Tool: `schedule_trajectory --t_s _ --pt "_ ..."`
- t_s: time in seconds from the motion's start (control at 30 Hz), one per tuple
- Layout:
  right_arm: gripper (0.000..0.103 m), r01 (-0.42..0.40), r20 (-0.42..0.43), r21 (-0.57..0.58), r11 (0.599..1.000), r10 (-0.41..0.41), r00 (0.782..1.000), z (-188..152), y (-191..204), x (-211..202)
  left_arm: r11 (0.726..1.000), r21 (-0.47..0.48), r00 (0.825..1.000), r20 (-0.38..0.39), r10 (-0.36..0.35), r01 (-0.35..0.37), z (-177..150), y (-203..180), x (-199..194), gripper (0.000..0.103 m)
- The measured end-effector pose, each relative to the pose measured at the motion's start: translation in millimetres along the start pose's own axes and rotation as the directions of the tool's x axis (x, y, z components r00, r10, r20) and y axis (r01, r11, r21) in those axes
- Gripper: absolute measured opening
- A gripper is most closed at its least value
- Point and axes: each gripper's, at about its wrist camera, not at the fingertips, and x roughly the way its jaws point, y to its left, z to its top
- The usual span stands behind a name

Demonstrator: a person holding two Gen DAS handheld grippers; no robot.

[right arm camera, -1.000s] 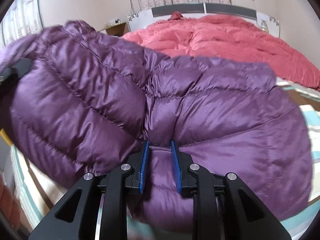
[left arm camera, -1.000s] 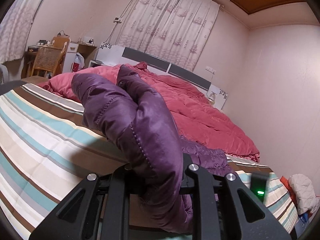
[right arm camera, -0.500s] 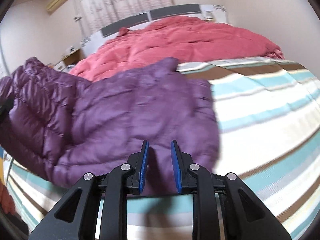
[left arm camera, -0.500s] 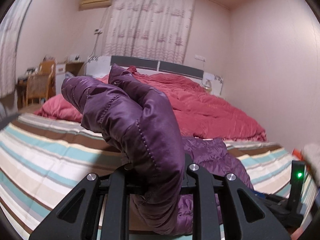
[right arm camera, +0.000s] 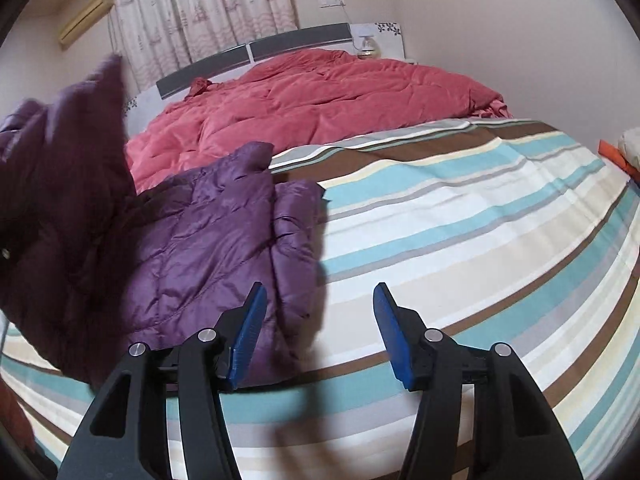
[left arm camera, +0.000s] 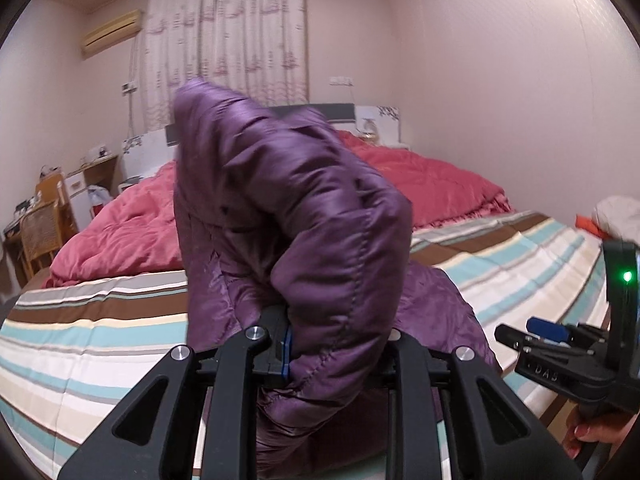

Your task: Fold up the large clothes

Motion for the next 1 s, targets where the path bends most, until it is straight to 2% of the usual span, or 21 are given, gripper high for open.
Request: schedule_trajectory --t_s 0.4,0.73,0.8,0.87,0.9,0.93,0.97,1.0 --pt "0.056 0.025 -0.019 0.088 0.996 -0.023 1.0 -9 -31 4 0.991 0.121 0.994 -0.093 -0.053 0.064 -10 -42 13 0.02" --pt "0.056 0.051 -0.021 0.161 0.986 -0.049 0.999 -16 -55 3 0.965 0.242 0.981 -0.186 -0.053 0.098 -24 -83 33 0.021" --pt "0.056 0.05 -0.021 0.169 0.984 -0.047 0.999 -16 -57 3 0.953 0.287 0.979 -0.201 -0.037 0.095 -29 -94 38 0.025" --pt "0.056 0.047 -0.023 0.171 0.984 -0.044 0.999 -17 -57 4 0.937 0.333 0.977 -0.212 -0.032 0.103 -34 -104 39 0.035" --pt "0.056 0.047 -0.023 0.171 0.984 -0.043 0.999 -17 -57 4 0.927 0.351 0.973 -0.225 -0.053 0.131 -36 -108 38 0.04" --pt "0.056 0.046 -0.023 0.171 0.984 -0.042 0.999 -17 -57 4 0.921 0.346 0.967 -0.237 -0.098 0.178 -34 -109 35 0.055" --pt "0.056 0.044 -0.025 0.171 0.984 -0.04 0.999 -17 -57 4 0.914 0.328 0.956 -0.242 -0.163 0.239 -33 -110 30 0.064" --pt "0.056 0.043 -0.027 0.172 0.984 -0.039 0.999 -17 -57 4 0.911 0.316 0.951 -0.239 -0.194 0.265 -31 -109 25 0.065"
